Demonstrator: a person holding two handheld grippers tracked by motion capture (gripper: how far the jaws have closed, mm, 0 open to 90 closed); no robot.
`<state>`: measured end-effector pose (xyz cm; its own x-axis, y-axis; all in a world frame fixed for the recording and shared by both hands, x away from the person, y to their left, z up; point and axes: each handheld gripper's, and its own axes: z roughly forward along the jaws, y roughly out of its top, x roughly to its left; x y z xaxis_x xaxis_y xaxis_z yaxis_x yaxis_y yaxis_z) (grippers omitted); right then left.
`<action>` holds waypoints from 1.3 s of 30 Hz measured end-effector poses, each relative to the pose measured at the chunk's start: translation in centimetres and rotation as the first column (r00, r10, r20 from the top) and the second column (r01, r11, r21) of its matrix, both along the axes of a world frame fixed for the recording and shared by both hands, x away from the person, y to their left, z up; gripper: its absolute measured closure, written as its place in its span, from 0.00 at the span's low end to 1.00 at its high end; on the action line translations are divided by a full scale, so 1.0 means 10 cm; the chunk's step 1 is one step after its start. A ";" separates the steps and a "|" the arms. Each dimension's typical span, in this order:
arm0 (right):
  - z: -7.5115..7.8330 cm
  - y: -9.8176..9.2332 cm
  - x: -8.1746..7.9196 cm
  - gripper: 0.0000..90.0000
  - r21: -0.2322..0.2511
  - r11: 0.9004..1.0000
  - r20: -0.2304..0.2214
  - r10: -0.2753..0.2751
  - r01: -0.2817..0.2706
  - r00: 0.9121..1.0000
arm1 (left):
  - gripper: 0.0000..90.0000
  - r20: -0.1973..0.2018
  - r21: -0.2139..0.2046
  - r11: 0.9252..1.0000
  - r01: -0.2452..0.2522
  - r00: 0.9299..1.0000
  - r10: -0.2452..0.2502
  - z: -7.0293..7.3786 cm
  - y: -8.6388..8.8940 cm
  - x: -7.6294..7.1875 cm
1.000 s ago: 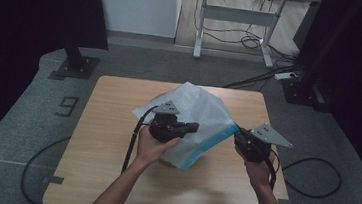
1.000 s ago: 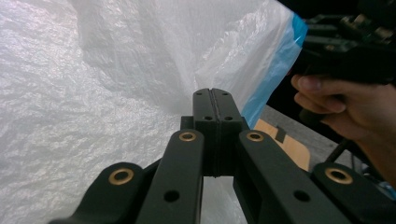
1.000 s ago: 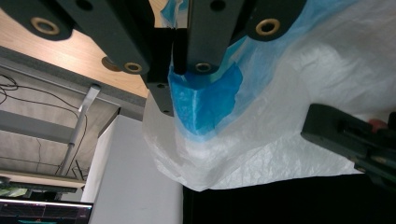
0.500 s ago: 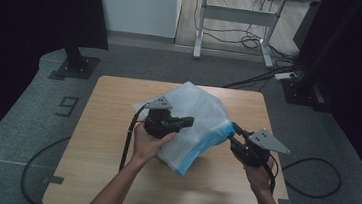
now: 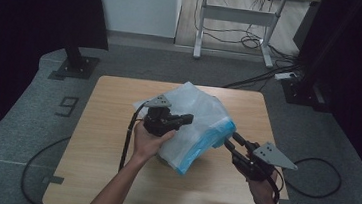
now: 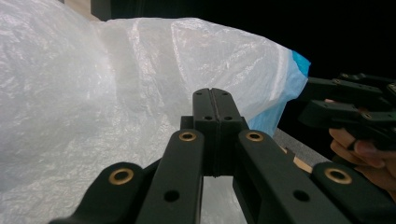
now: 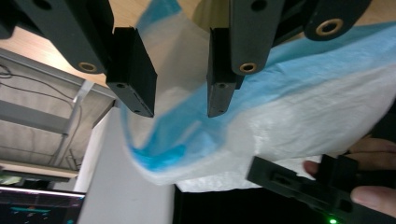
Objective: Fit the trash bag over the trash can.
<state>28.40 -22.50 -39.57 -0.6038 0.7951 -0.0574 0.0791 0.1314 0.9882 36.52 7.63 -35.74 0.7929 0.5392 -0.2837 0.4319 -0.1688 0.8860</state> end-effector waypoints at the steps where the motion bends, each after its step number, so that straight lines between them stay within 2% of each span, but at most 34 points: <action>1: 0.00 0.02 0.01 0.68 -0.002 1.000 -0.005 0.003 -0.003 1.000 | 1.00 0.000 0.000 1.000 0.000 1.000 0.000 0.00 0.00 0.00; 4: -0.02 0.03 0.09 0.70 -0.002 1.000 -0.024 -0.016 0.016 1.000 | 1.00 -0.003 0.000 1.000 0.003 1.000 -0.003 0.01 0.02 0.00; 7: -0.05 0.02 0.20 0.71 0.049 0.999 -0.058 -0.005 0.008 0.998 | 1.00 -0.004 0.006 1.000 0.003 1.000 -0.003 0.01 0.04 0.00; 11: -0.05 0.02 0.26 0.72 0.077 0.997 -0.069 -0.007 0.012 0.998 | 1.00 -0.006 0.006 1.000 -0.001 1.000 0.001 0.00 0.06 0.01; 13: -0.04 0.02 0.28 0.78 0.094 0.996 -0.071 0.002 0.005 0.997 | 1.00 -0.007 0.007 1.000 -0.001 1.000 0.001 0.00 0.06 0.02; 15: -0.01 0.03 0.29 0.91 0.109 0.994 -0.066 0.028 -0.021 0.997 | 1.00 -0.008 0.006 1.000 0.000 1.000 0.000 0.00 0.06 0.02; 16: 0.00 0.04 0.29 0.98 0.109 0.993 -0.060 0.041 -0.034 0.997 | 1.00 -0.008 0.004 1.000 -0.001 1.000 0.001 0.00 0.06 0.02; 17: 0.02 0.05 0.29 0.98 0.103 0.994 -0.051 0.042 -0.036 0.998 | 1.00 -0.006 0.003 1.000 -0.003 1.000 0.003 0.00 0.06 0.02; 21: -0.01 0.02 0.31 0.99 0.080 0.996 -0.062 0.036 -0.031 0.997 | 1.00 -0.002 -0.004 1.000 -0.018 1.000 0.018 0.01 0.12 0.04; 25: -0.11 -0.04 0.33 0.99 0.070 0.998 -0.094 0.014 -0.007 0.996 | 1.00 0.000 -0.009 0.999 -0.032 0.999 0.032 0.01 0.17 0.06; 29: -0.23 -0.07 0.33 0.99 0.036 0.999 -0.126 -0.007 0.012 0.992 | 1.00 0.008 0.000 0.999 -0.052 0.999 0.052 0.00 0.21 0.06; 33: -0.35 -0.10 0.30 0.99 0.019 1.000 -0.147 -0.018 0.021 0.989 | 1.00 0.002 -0.017 0.998 -0.067 0.998 0.067 -0.02 0.30 0.06; 35: -0.39 -0.12 0.29 0.99 0.016 1.000 -0.155 -0.021 0.024 0.988 | 1.00 0.003 -0.018 0.998 -0.065 0.998 0.065 -0.03 0.32 0.04; 39: -0.38 -0.10 0.28 0.99 0.020 1.000 -0.149 -0.017 0.020 0.989 | 0.98 0.010 -0.004 1.000 -0.024 1.000 0.024 -0.02 0.26 -0.01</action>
